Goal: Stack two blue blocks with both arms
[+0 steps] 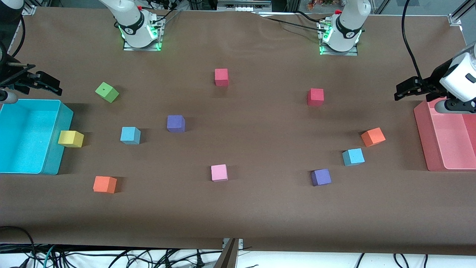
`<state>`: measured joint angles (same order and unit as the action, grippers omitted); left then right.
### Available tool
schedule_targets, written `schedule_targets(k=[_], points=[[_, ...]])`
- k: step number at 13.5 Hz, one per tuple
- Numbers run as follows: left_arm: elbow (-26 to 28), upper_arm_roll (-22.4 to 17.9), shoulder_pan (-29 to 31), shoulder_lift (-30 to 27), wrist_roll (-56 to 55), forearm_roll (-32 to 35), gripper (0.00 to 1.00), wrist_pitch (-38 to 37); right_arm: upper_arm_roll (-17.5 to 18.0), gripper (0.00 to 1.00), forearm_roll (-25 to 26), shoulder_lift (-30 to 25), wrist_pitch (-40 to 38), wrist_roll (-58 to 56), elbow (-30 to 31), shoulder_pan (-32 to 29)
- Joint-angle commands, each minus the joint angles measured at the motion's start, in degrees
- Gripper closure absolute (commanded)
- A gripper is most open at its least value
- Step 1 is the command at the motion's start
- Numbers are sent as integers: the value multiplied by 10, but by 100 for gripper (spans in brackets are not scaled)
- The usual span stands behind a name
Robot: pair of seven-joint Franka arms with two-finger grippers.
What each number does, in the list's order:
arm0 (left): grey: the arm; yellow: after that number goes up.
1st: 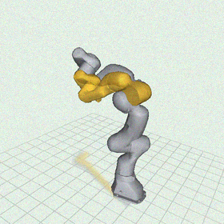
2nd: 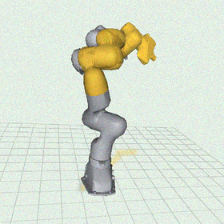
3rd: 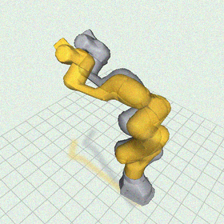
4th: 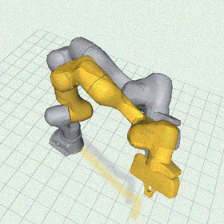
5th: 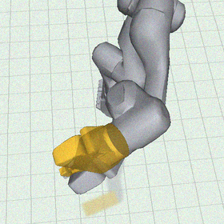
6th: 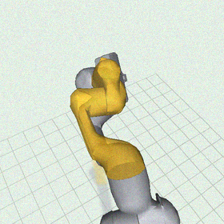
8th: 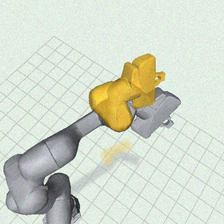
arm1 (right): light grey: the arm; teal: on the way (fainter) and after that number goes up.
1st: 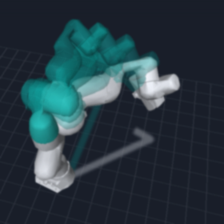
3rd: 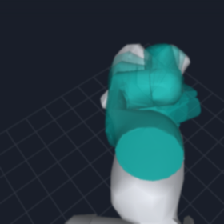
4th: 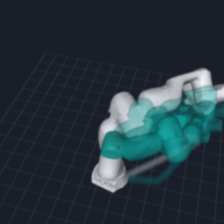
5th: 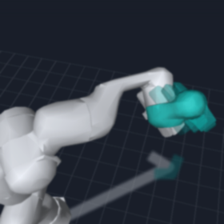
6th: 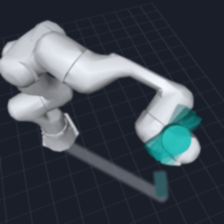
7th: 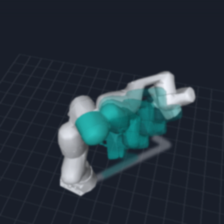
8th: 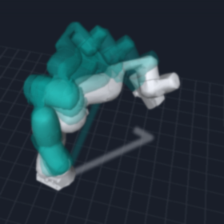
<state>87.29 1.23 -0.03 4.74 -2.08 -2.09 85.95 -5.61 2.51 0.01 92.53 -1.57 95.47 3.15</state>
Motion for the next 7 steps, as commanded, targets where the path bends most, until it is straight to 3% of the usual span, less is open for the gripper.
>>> schedule_targets(k=[1,7], points=[[10,3,2,-10,-6,-5,0,0,-3,0,-6,-5,-10,3,-2,0],[10,3,0,-10,-6,-1,0,0,-3,0,-6,-5,-10,3,-2,0]])
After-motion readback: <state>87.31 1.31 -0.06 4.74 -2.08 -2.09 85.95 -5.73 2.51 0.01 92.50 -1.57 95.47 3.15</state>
